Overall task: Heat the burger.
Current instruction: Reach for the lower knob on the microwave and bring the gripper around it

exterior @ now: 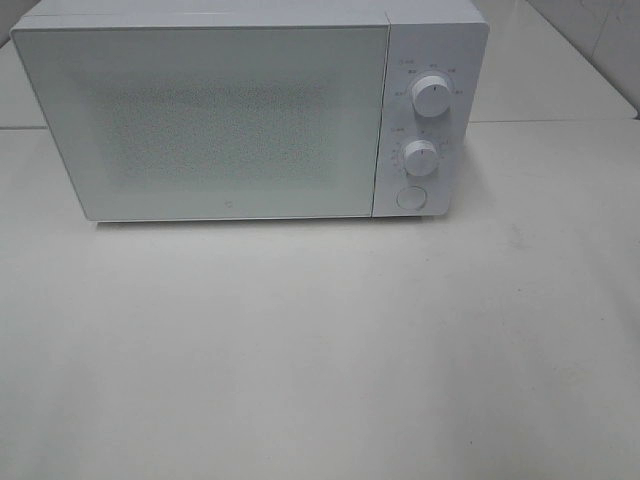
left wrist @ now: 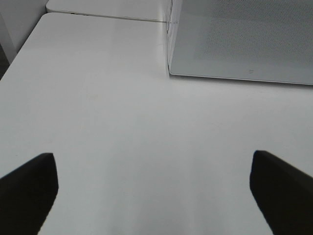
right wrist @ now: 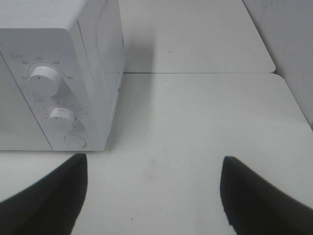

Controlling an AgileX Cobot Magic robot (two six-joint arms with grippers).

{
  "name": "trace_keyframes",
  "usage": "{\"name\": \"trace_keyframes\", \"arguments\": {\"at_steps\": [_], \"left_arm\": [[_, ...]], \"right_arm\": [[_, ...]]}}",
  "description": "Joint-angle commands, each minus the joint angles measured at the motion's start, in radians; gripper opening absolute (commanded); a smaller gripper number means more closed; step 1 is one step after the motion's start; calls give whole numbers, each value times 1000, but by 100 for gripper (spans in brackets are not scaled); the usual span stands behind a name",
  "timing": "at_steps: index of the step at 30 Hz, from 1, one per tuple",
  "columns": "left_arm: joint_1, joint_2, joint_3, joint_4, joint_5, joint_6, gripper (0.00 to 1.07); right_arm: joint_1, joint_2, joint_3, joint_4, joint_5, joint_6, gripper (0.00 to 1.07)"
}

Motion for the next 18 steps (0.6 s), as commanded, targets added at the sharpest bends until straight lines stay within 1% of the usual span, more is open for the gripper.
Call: {"name": "trace_keyframes", "arguments": {"at_steps": [1,2,4,5,6,7,8,9,11,12,14,16,17,18], "left_arm": [[1,-22,1,-7,-14,1,100],[1,-22,1,-7,-14,1,100],[1,-22,1,-7,-14,1,100],[1,-22,1,-7,-14,1,100],[1,-22,1,-7,-14,1,100],[1,-22,1,-7,-14,1,100],[1,-22,1,-7,-14,1,100],[1,-22,1,-7,-14,1,100],[1,-22,1,-7,-14,1,100],[1,-22,1,-7,-14,1,100],[1,-22,1,-7,-14,1,100],[1,-22,1,-7,-14,1,100],[1,-22,1,-7,-14,1,100],[1,-22,1,-7,-14,1,100]], "right_arm": [[-5,95,-1,-3,-138,-4,75],[-5,95,-1,-3,-138,-4,75],[-5,154,0,-8,-223,-4,75],[-5,154,0,-8,-223,-4,75],[-5,175,6,-8,-265,-4,75],[-5,210,31,-8,-362,-5,75],[-5,210,31,-8,-362,-5,75],[-5,250,62,-8,-475,-12,75],[-5,266,73,-8,-508,-13,75],[-5,309,90,-8,-568,-13,75],[-5,328,97,-8,-591,-13,75],[-4,399,122,-8,-711,-13,75],[-4,399,122,-8,-711,-13,75],[-3,442,146,-8,-805,-24,75]]}}
